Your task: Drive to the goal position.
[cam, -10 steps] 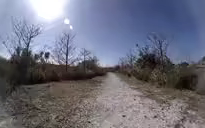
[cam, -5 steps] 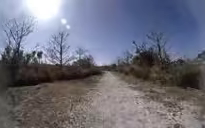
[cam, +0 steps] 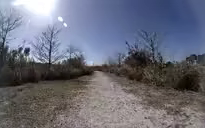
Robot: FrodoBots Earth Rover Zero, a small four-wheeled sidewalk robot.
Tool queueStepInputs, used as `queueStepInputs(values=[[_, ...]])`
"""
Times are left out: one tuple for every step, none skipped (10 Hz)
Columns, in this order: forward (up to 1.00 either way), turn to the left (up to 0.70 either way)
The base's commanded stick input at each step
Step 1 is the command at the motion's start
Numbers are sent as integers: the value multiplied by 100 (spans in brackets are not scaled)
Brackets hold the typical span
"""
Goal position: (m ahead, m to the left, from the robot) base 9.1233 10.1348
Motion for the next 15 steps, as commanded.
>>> queueStepInputs(values=[[66,-3],[66,-1],[66,0],[66,6],[66,20],[66,31],[66,20],[66,9],[66,16],[66,5],[66,4],[66,3],[66,2],[66,2],[66,3]])
